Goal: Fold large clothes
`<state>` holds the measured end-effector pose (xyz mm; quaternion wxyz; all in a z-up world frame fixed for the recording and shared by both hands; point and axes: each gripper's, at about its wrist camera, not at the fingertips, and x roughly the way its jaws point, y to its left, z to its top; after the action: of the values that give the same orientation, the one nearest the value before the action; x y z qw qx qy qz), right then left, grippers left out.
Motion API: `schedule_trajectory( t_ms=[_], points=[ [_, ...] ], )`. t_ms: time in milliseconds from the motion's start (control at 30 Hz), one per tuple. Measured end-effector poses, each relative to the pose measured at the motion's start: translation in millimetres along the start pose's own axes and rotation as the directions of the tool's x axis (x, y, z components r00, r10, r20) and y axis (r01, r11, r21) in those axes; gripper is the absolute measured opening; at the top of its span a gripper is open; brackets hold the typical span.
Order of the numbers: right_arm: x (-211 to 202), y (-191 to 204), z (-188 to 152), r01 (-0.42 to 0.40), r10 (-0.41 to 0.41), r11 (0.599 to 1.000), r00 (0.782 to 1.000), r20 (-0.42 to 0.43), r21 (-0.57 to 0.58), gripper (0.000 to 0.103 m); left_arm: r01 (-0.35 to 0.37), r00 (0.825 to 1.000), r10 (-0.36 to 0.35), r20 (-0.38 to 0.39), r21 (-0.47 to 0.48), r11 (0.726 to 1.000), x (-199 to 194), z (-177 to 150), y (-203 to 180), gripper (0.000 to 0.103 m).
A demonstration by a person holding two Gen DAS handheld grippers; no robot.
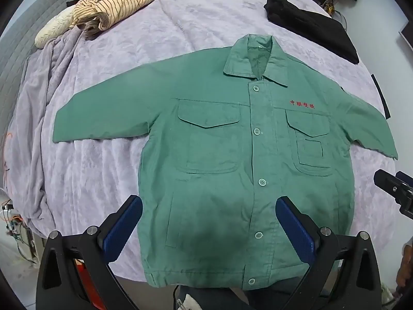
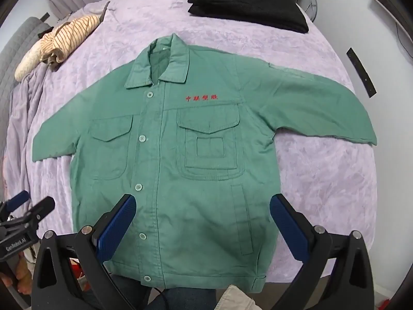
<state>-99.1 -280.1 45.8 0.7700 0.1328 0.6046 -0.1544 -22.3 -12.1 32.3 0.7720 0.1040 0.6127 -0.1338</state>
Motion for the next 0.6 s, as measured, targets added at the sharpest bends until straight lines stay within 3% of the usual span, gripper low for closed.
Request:
schedule_trajectory(
  t_ms=[600],
  points=[
    [7.4,-0.6,4.0,-0.022,0.022,1.0,0.999,-0.027,0.001,0.103,-0.012,1.0,0.012,0.011,-0.027,1.0,-5.3,-5.1,-2.7,0.103]
  ],
)
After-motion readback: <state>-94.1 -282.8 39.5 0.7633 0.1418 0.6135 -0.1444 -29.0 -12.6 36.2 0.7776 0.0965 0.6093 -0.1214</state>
